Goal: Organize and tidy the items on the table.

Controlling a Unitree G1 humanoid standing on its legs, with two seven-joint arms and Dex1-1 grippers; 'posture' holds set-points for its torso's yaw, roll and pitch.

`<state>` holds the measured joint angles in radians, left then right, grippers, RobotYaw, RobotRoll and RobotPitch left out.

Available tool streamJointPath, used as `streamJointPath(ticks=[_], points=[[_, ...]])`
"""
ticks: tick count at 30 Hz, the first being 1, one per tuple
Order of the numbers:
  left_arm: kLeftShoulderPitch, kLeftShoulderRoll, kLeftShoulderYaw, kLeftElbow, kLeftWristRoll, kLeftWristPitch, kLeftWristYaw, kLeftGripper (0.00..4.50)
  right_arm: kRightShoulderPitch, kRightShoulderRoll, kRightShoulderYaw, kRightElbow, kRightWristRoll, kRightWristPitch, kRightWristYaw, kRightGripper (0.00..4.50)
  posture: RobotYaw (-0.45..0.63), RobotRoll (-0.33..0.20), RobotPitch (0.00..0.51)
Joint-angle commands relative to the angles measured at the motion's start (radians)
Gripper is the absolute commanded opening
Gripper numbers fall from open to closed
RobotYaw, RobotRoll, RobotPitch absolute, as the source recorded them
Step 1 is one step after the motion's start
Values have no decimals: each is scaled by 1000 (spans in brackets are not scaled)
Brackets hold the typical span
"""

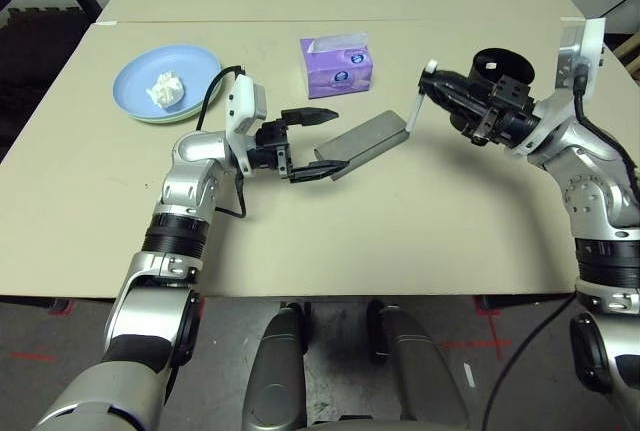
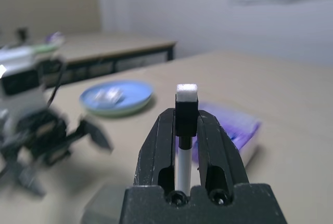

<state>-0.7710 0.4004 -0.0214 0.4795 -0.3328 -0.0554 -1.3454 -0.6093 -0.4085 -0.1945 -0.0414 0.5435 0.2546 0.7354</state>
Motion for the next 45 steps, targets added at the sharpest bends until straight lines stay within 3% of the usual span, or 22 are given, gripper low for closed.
streamJointPath(ticks=[1, 10, 18, 30, 45], points=[[-10, -1, -14, 10, 8, -15, -9, 4500, -5, 28, -56, -9, -32, -42, -130, 429, 73, 0, 201], [-13, -3, -14, 25, 9, -27, -8, 4500, -15, 124, -94, -10, -122, -154, -397, 429, 67, 0, 201], [-17, -3, -13, 31, 10, -31, -10, 4500, -54, 122, -137, 40, -164, -221, -513, 429, 68, 0, 197], [-20, -3, -13, 32, 10, -33, -9, 4500, 39, 82, -129, 11, -153, -78, -555, 429, 66, 0, 196], [-20, -5, -5, 37, 20, -22, 52, 4500, 34, 61, -108, 23, -168, 7, -550, 429, 75, 0, 194]])
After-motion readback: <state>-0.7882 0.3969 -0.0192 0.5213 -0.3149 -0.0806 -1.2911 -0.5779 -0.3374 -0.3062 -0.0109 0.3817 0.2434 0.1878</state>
